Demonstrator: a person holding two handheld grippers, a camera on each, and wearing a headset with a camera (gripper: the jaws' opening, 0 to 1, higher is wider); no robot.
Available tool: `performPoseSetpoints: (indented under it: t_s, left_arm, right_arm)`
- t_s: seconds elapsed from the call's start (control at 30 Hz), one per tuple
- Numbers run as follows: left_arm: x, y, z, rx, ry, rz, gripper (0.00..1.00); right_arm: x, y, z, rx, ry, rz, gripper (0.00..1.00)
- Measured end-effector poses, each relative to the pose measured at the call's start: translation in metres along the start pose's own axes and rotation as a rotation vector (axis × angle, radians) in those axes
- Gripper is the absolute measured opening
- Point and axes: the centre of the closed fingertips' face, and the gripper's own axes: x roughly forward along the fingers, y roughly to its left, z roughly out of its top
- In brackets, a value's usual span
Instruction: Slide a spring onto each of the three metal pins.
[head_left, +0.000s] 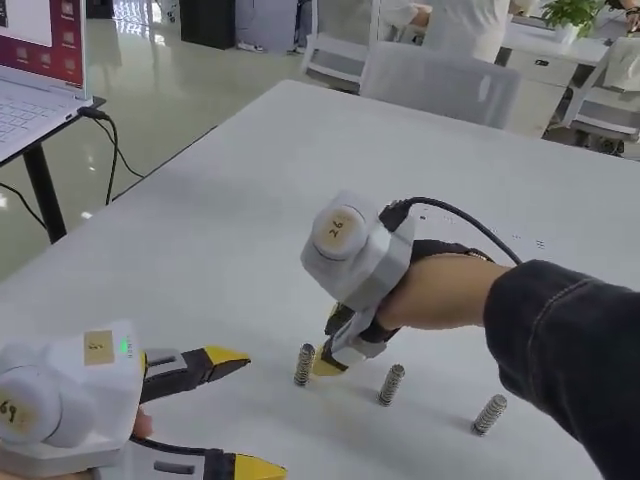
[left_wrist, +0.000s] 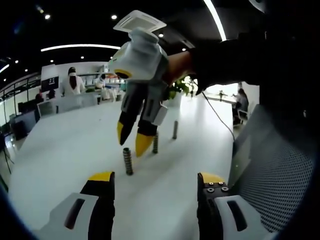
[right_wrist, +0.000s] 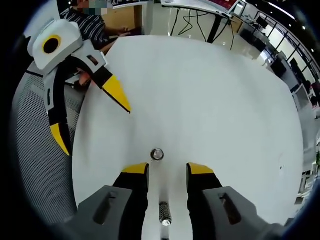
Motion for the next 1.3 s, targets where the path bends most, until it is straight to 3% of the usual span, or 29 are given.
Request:
performPoseSetpoints:
  t_s: [0.23, 0.53, 0.8, 1.3]
  left_arm:
    - [0.000, 0.000, -0.001, 0.004, 0.011, 0.003, 0.65]
    - [0.001, -0.001, 0.000, 0.007, 0.014, 0.007, 0.66]
    - [0.002, 0.001, 0.001, 0.000, 0.014, 0.011, 0.68]
    - [0.009, 0.002, 0.003, -0.018, 0.013, 0.010, 0.71]
  right_arm:
    - [-0.005, 0.002, -0.006, 0.025, -0.038, -0.004, 0.37]
    - [-0.011, 0.002, -0.007, 0.058, -0.113, -0.013, 0.56]
    - [-0.014, 0.003, -0.010, 0.071, -0.178, -0.043, 0.69]
    - [-0.030, -0.002, -0.019, 0.176, -0.309, -0.113, 0.80]
